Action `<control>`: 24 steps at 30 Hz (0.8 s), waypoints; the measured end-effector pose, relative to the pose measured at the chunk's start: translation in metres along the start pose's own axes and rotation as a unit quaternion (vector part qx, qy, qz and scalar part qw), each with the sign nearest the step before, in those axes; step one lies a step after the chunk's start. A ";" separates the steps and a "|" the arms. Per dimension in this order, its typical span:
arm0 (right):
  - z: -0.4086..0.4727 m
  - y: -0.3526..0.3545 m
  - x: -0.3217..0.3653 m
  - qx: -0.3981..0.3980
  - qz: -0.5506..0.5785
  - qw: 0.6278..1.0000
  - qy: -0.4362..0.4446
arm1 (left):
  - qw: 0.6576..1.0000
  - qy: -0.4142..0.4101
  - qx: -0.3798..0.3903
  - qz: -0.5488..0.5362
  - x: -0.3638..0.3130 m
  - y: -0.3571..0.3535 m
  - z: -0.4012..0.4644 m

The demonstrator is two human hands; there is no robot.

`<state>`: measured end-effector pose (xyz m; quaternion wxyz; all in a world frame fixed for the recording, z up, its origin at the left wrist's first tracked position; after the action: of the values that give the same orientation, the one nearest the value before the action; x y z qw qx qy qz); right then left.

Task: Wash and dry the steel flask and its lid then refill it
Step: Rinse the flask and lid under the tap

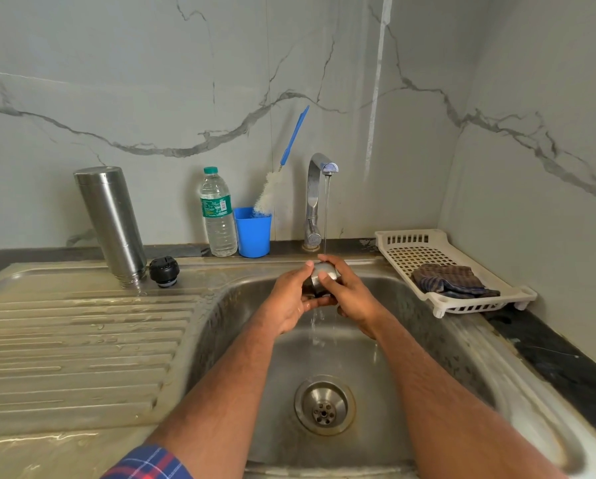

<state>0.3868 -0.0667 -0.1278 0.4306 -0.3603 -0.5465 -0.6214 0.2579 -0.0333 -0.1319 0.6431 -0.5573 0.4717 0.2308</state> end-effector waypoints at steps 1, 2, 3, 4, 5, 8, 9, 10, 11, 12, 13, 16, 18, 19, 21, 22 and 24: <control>0.000 -0.001 0.002 -0.004 0.006 1.000 0.002 | 1.000 -0.004 0.001 0.000 0.000 -0.001 0.000; 0.001 -0.001 0.002 -0.010 0.008 1.000 -0.001 | 1.000 -0.014 0.002 0.007 0.000 -0.001 0.001; 0.004 -0.002 0.002 -0.019 0.005 1.000 -0.009 | 0.999 -0.030 0.007 0.021 0.001 -0.002 0.003; 0.006 -0.003 0.001 -0.026 0.001 0.999 -0.019 | 0.998 -0.047 0.016 0.033 0.001 -0.002 0.004; 0.008 -0.003 0.000 -0.031 -0.001 0.999 -0.030 | 0.997 -0.061 0.022 0.044 0.001 -0.002 0.005; 0.015 -0.004 -0.006 -0.050 -0.024 0.996 -0.073 | 0.993 -0.086 0.032 0.067 0.004 0.002 0.008; 0.016 -0.003 -0.006 -0.057 -0.036 0.994 -0.086 | 0.993 -0.089 0.027 0.070 0.005 0.002 0.008; 0.017 -0.004 -0.008 -0.062 -0.046 0.993 -0.091 | 0.994 -0.086 0.021 0.063 0.005 0.002 0.008; 0.018 -0.004 -0.009 -0.067 -0.050 0.993 -0.087 | 0.996 -0.078 0.016 0.045 0.005 0.000 0.007; 0.019 -0.003 -0.010 -0.071 -0.050 0.993 -0.077 | 0.998 -0.065 0.013 0.015 0.004 -0.002 0.006; 0.019 -0.002 -0.011 -0.073 -0.042 0.995 -0.059 | 0.999 -0.048 0.010 -0.019 0.003 -0.005 0.005; 0.016 0.002 -0.008 -0.045 0.025 0.999 -0.016 | 0.996 0.010 -0.003 -0.088 0.000 -0.011 0.000; 0.011 0.004 -0.004 -0.021 0.053 0.998 -0.022 | 0.994 0.045 -0.007 -0.102 0.000 -0.010 -0.002; 0.008 0.005 -0.003 -0.010 0.066 0.997 -0.025 | 0.994 0.054 -0.008 -0.096 0.001 -0.008 -0.002; 0.007 0.008 -0.003 -0.001 0.099 0.995 -0.028 | 0.997 0.056 -0.007 -0.060 0.003 -0.006 -0.001; 0.007 0.009 -0.004 -0.003 0.111 0.993 -0.031 | 0.998 0.053 -0.002 -0.040 0.004 -0.005 0.001; 0.010 0.008 -0.005 -0.014 0.118 0.992 -0.044 | 0.999 0.038 0.009 -0.010 0.007 -0.006 0.002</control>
<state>0.3959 -0.0561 -0.1284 0.4711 -0.4550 -0.5104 -0.5572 0.2661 -0.0346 -0.1349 0.6321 -0.5645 0.4922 0.1987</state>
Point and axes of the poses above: each hand's wrist, its own z-axis towards the middle knuckle, its own y-axis out of the back of the hand, x = y × z, the point moved 3 cm from there along z, towards the middle knuckle, and after that the axes turned 10 degrees about -z, right-handed, at the moved point
